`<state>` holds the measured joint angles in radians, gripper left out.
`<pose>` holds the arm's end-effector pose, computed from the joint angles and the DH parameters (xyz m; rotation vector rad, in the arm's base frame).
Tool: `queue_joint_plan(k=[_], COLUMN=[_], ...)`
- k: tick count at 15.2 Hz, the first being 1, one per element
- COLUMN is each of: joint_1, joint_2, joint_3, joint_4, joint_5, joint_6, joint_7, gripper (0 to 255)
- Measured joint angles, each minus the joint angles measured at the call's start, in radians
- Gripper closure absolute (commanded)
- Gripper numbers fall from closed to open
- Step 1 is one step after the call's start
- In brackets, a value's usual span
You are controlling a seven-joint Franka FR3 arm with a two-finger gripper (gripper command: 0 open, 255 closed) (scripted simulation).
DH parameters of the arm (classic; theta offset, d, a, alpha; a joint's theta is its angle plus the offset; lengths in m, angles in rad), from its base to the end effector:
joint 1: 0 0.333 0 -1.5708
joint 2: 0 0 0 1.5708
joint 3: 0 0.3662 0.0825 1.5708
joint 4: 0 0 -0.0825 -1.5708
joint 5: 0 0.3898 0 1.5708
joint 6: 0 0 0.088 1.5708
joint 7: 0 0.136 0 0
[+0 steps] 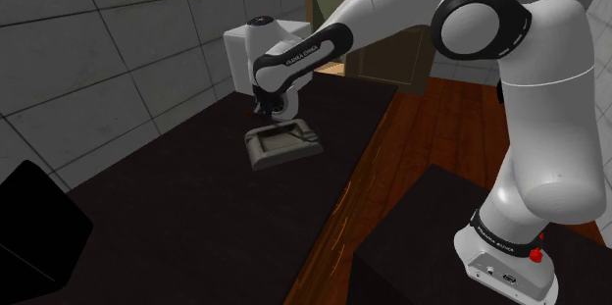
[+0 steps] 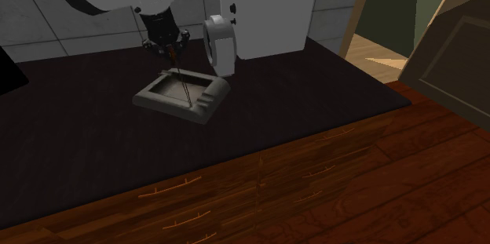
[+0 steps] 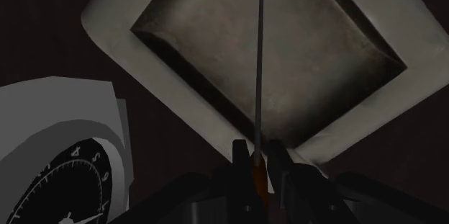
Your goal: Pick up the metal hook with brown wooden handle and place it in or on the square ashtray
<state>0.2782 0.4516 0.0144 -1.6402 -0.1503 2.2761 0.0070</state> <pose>0.6965 0.2011 0.3869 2.9864 0.5597 0.3043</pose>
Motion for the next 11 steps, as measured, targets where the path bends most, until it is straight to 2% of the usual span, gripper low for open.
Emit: queue_joint_plan(k=[5,11], joint_1=[-0.001,0.0], joint_2=[0.024,0.03], joint_3=[-0.003,-0.003], joint_4=[-0.032,-0.035], joint_5=[-0.005,-0.007], joint_6=[0.055,0.065], joint_7=[0.006,0.009], gripper=[255,255])
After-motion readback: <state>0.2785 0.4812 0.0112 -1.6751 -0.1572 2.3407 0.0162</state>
